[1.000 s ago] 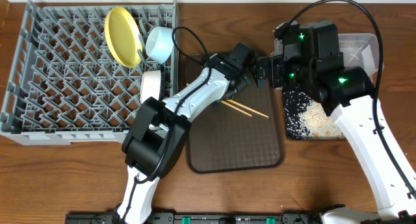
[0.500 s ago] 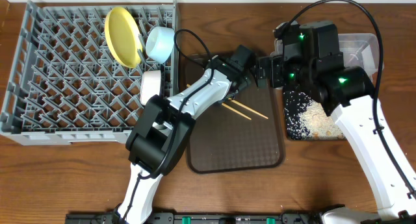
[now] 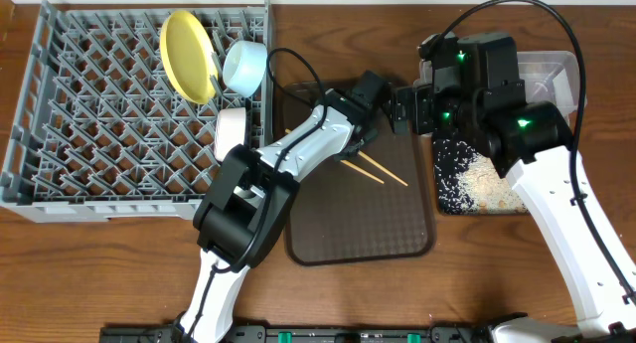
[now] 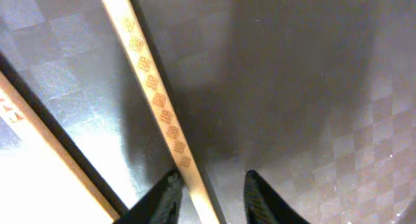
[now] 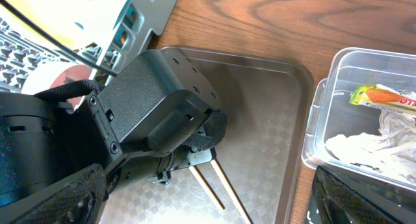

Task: Sort waste into correct bins and load items into the dishwasher
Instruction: 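Grasp one wooden chopstick with the left gripper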

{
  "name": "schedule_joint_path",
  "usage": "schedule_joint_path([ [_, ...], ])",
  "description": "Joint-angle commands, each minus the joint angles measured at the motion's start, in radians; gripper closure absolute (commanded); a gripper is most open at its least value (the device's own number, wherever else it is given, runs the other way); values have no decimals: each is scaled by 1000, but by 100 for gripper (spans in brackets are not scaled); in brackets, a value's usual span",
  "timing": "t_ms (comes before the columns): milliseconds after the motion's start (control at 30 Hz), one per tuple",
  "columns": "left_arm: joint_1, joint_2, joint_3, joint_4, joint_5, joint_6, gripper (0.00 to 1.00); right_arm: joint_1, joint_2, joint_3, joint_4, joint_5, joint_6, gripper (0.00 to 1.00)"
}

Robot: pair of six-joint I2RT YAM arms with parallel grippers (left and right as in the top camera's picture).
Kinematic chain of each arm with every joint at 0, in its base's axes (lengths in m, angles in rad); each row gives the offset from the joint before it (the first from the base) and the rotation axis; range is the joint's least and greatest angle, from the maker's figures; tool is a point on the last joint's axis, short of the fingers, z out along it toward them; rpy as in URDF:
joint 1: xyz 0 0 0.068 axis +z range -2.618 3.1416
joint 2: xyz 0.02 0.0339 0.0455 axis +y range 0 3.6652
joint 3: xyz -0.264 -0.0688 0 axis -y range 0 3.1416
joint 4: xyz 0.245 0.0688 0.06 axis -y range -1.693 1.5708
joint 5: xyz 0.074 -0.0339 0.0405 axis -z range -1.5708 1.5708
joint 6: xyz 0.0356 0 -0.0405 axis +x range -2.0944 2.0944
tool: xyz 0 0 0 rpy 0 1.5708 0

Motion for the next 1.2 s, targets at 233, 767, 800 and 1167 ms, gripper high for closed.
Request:
schedule_joint_path([
  [233,-1,23,-10,8,-2,36,85,3,7,13,-1,-1,11,1],
  [767,1,7,11,-5,28,201,92,3,7,13,-1,-1,11,1],
  [800,1,7,11,-18,45,201,91,3,7,13,-1,-1,11,1],
  [1167,6,8,11,-108,122,202,74,3,7,13,-1,-1,11,1],
])
